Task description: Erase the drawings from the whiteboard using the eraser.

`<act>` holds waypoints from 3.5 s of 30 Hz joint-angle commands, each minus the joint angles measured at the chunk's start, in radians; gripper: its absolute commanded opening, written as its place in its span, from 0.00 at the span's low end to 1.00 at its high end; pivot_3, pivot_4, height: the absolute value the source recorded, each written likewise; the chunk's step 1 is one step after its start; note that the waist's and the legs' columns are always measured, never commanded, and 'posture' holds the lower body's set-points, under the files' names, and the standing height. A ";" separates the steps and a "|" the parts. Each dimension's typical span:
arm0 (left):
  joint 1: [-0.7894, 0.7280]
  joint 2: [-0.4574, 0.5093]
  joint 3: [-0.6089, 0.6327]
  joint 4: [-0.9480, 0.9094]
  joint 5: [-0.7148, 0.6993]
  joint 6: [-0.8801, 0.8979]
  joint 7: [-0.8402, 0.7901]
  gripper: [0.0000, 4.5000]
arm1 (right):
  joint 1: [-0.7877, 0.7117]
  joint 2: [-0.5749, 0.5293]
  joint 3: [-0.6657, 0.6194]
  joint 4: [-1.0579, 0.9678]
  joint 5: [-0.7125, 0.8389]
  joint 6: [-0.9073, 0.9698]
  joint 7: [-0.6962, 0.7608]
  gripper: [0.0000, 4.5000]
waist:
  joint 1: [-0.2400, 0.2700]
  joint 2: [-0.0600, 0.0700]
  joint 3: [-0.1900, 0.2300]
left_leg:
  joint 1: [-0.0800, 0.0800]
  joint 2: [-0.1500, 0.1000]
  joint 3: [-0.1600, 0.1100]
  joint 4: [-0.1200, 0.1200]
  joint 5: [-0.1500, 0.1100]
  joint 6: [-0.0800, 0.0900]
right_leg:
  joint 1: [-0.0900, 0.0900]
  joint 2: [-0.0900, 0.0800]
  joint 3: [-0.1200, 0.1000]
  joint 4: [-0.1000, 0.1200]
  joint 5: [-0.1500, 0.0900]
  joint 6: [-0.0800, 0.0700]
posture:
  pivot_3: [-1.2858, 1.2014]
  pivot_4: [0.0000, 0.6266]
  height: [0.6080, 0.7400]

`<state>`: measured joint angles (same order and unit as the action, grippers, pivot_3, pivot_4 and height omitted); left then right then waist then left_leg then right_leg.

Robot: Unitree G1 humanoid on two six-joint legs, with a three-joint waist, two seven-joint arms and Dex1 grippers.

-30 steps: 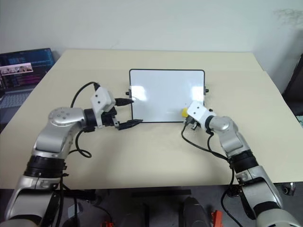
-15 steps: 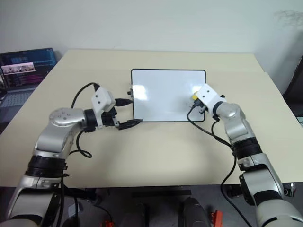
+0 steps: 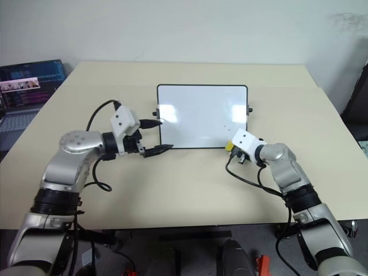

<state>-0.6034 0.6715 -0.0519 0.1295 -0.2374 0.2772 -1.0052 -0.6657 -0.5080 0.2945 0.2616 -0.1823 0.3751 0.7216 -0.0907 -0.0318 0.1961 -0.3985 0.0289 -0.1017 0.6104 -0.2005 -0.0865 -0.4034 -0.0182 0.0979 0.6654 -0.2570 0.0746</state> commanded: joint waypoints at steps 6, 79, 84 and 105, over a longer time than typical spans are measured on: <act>-0.018 0.004 0.022 -0.027 0.000 -0.013 0.012 1.00 | -0.183 0.052 -0.062 0.194 -0.033 -0.070 -0.192 0.25 | -0.003 0.000 0.000 | 0.000 0.000 0.000 0.000 0.001 0.001 | 0.000 0.000 0.000 0.000 0.002 0.000 | 0.52 0.24 1.00; -0.166 -0.606 -0.296 0.318 0.126 -0.270 -0.046 1.00 | 0.230 -0.246 -0.663 -0.221 0.362 0.731 -0.230 0.41 | 0.025 0.007 0.001 | -0.004 -0.002 0.004 -0.001 -0.002 0.003 | -0.001 -0.001 0.004 -0.006 -0.002 0.003 | 0.52 0.24 1.00; -0.176 -0.612 -0.286 0.334 0.129 -0.274 -0.049 1.00 | 0.239 -0.255 -0.666 -0.224 0.388 0.720 -0.224 0.77 | 0.025 0.007 0.001 | -0.004 -0.002 0.004 -0.001 -0.002 0.002 | -0.001 -0.001 0.004 -0.006 -0.002 0.003 | 0.52 0.24 1.00; -0.115 -0.438 0.225 0.099 -0.012 -0.193 0.434 1.00 | 0.078 0.030 -0.645 -0.159 0.367 0.195 -0.493 1.00 | 0.003 0.007 0.001 | -0.003 -0.001 0.003 -0.001 -0.002 0.002 | -0.001 0.000 0.004 -0.004 -0.002 0.003 | 0.52 0.24 1.00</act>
<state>-0.7374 0.2186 0.1090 0.2789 -0.2300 0.0976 -0.6394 -0.5753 -0.4792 -0.3274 0.0862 0.1957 0.6682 0.2617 -0.0880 -0.0250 0.1974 -0.4010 0.0281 -0.0983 0.6091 -0.2028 -0.0841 -0.4047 -0.0190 0.1015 0.6615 -0.2578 0.0761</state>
